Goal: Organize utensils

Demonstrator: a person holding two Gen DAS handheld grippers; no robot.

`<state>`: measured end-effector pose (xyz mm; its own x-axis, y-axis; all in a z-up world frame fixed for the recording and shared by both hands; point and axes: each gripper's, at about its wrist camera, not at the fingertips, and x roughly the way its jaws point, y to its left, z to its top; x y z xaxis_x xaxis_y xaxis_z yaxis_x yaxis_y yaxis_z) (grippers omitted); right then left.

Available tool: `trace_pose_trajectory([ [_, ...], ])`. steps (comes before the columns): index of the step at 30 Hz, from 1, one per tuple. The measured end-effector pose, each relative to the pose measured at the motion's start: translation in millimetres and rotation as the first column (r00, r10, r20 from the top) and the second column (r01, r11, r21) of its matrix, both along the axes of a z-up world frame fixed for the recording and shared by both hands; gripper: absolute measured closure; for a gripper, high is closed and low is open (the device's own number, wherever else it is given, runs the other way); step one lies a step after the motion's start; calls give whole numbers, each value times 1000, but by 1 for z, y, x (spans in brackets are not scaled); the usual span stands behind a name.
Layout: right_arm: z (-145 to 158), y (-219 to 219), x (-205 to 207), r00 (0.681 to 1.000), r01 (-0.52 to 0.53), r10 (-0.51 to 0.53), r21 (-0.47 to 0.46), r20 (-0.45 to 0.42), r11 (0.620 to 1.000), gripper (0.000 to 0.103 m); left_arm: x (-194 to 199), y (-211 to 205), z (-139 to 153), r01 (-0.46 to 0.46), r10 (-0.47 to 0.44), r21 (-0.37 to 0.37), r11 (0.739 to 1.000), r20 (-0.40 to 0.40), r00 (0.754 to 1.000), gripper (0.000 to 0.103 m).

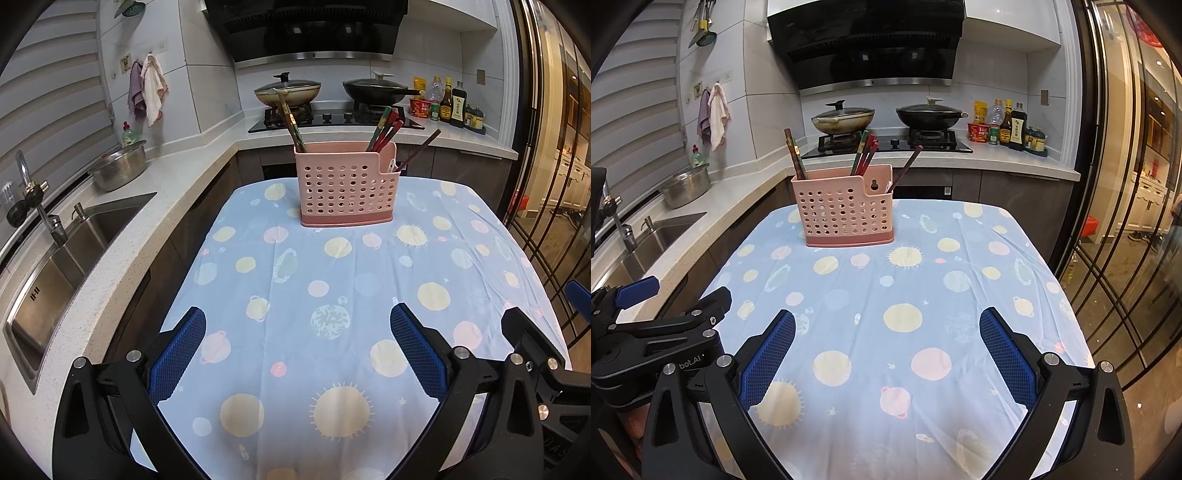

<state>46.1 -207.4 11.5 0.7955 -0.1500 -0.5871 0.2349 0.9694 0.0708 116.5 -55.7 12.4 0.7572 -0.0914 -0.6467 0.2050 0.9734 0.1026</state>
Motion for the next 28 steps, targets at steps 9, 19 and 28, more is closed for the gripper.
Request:
trace_pose_trajectory([
  [9, 0, 0, 0, 1000, 0, 0, -1, -1, 1000, 6, 0, 0, 0, -1, 1, 1, 1000, -2, 1000, 7],
  [19, -1, 0, 1, 1000, 2, -2, -2, -2, 1000, 6, 0, 1, -1, -2, 2, 2, 1000, -1, 1000, 7],
  [28, -5, -3, 2, 1000, 11, -11, 9, -3, 1000, 6, 0, 3, -3, 8, -8, 8, 1000, 2, 1000, 7],
])
